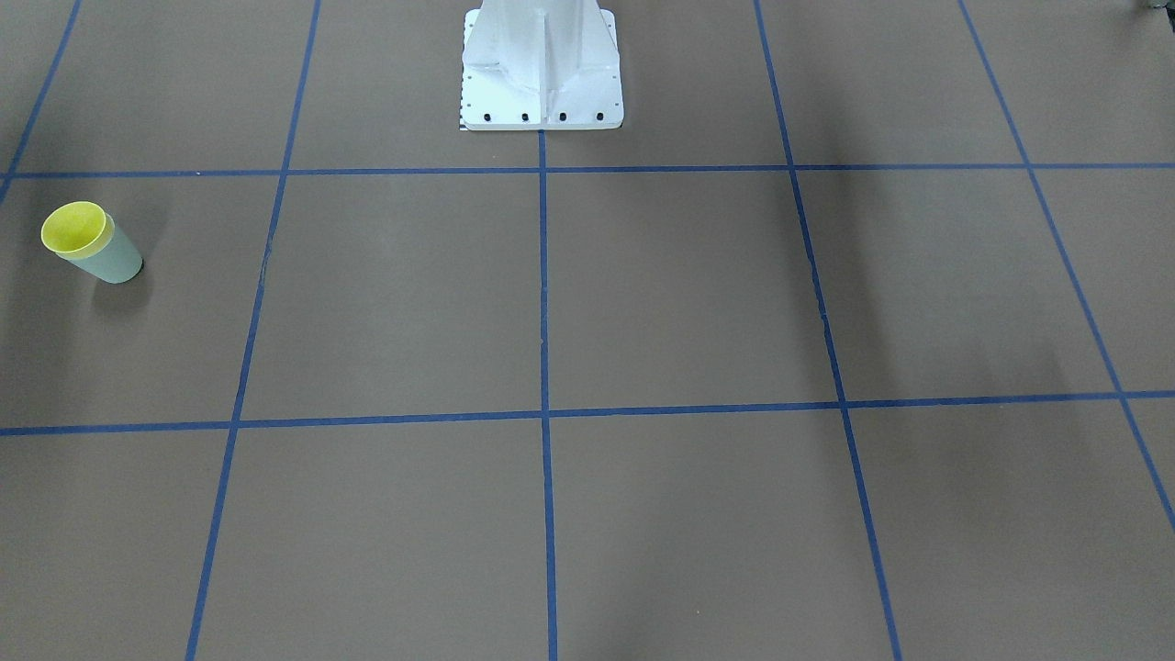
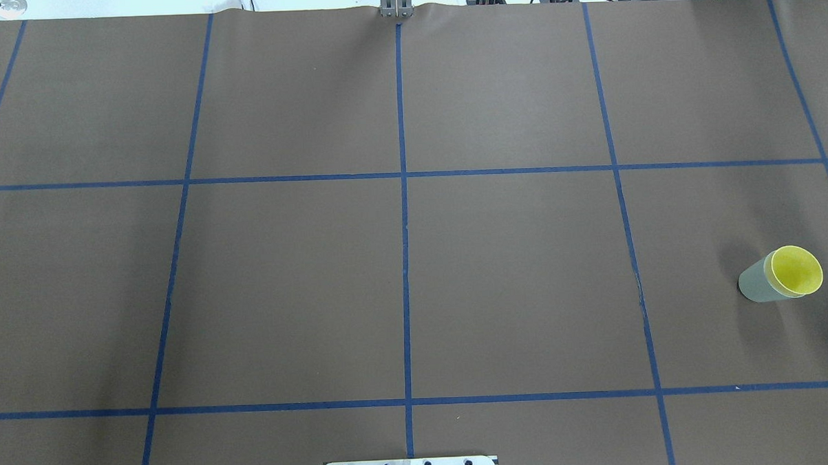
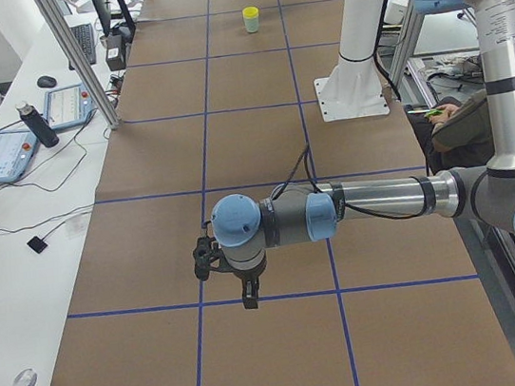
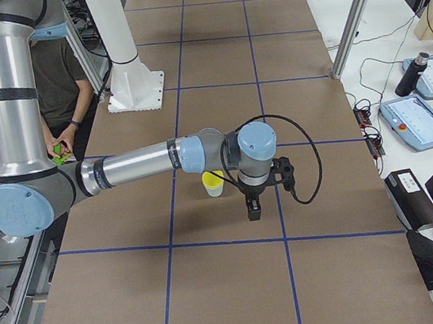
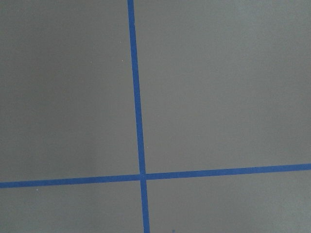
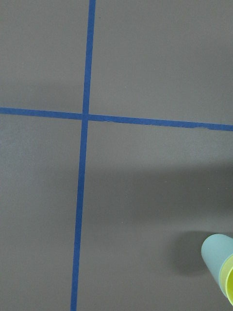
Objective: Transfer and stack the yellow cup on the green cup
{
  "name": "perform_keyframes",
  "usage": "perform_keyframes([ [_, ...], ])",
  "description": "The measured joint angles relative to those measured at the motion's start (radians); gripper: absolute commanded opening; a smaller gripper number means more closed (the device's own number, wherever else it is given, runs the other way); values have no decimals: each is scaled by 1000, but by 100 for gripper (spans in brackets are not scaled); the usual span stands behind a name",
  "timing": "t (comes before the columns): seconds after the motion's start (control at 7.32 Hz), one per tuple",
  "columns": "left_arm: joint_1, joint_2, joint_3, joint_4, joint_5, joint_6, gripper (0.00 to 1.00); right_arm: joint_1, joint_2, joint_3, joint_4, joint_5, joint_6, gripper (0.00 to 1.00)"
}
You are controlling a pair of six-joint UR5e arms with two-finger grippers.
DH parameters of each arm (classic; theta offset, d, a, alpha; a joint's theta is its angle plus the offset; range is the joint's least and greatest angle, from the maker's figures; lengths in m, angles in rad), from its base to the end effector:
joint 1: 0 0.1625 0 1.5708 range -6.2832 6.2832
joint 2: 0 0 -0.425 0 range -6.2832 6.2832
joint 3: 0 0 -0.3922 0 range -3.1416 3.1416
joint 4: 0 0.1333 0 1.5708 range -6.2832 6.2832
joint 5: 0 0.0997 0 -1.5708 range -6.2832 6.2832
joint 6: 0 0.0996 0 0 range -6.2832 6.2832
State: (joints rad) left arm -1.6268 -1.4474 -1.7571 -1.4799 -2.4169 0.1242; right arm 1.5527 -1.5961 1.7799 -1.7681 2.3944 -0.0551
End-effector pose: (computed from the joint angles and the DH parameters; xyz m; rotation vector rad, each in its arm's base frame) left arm -0.0831 -0.4330 0.6284 0.0499 0.8451 0.0522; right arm 0.0517 -0.4746 0.5847 0.0025 -0.8238 -0.0635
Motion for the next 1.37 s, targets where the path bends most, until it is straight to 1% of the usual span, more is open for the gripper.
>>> perform_keyframes([
  [0.27,19,-5,-2,-19,1,-44,100,0,0,0,1,3,1,100],
  [0.68,80,-4,2,-26,7,-117,100,0,1,-1,2,-2,0,100],
  [1.37,88,5,13,-28,10,-127,100,-15,-8,-6,1,-11,-2,100],
])
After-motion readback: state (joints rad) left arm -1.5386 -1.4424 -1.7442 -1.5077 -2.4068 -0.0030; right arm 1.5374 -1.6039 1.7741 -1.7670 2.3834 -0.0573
